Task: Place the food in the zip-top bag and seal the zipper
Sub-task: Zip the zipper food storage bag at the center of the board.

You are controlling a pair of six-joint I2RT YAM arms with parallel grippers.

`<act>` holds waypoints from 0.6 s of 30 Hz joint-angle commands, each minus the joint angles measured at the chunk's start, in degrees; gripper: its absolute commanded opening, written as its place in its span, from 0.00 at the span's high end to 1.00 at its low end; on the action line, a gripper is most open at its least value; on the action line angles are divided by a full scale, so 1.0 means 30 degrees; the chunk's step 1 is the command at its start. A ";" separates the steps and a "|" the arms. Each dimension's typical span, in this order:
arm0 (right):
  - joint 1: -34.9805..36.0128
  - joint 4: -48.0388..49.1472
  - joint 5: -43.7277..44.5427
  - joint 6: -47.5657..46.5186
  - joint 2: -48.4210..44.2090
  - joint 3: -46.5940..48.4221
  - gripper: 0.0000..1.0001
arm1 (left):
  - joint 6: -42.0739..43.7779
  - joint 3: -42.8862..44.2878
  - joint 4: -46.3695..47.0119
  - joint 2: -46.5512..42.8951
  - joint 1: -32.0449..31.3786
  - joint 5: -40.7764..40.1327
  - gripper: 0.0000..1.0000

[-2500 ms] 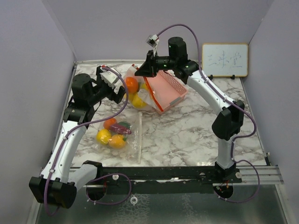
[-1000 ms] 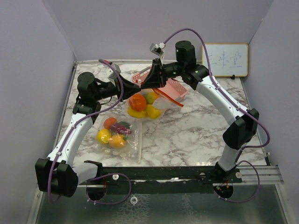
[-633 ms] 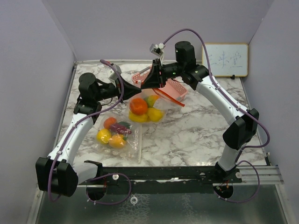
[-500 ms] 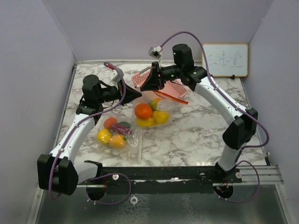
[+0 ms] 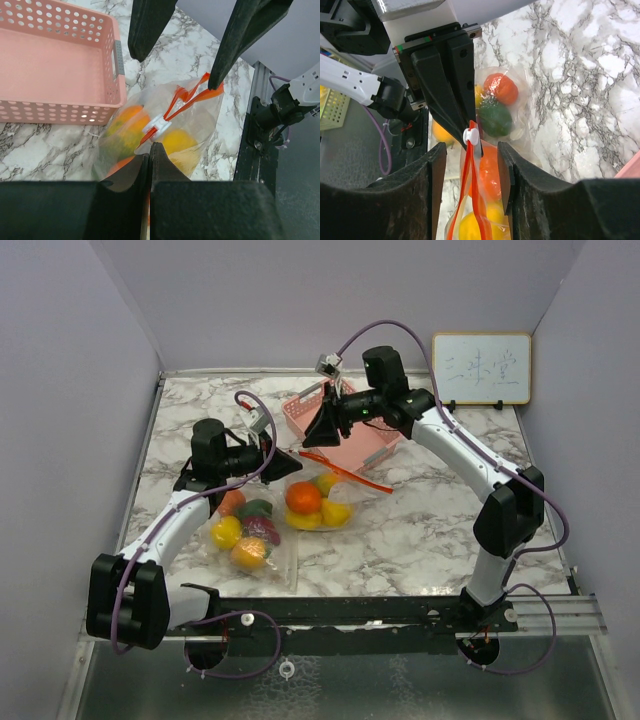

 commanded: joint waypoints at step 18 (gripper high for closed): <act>0.1146 0.0611 0.0837 -0.0176 0.1293 -0.0466 0.68 | -0.0182 0.0686 0.0357 -0.0169 -0.0068 0.0404 1.00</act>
